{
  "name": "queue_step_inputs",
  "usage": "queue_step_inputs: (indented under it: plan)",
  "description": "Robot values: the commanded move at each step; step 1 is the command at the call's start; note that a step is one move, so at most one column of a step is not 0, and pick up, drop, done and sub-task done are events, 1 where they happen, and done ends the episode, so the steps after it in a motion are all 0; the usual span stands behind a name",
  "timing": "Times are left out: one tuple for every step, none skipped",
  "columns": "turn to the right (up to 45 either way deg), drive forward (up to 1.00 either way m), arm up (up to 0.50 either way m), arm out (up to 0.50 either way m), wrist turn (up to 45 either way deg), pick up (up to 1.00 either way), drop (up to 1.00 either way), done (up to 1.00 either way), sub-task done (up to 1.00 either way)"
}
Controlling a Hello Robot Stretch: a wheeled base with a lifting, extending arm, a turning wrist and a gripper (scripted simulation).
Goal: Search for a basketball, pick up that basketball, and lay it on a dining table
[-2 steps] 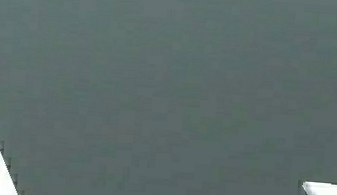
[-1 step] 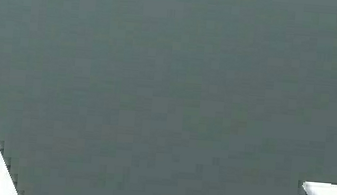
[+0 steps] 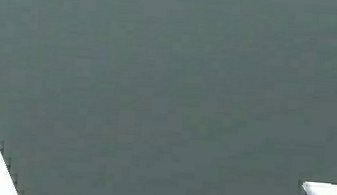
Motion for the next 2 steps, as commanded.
queue_step_inputs:
  plan:
    - [0.0,0.0,0.0,0.0,36.0,0.0,0.0,0.0,0.0]
    - [0.0,0.0,-0.24,0.0,0.0,0.0,0.0,0.0,0.0]
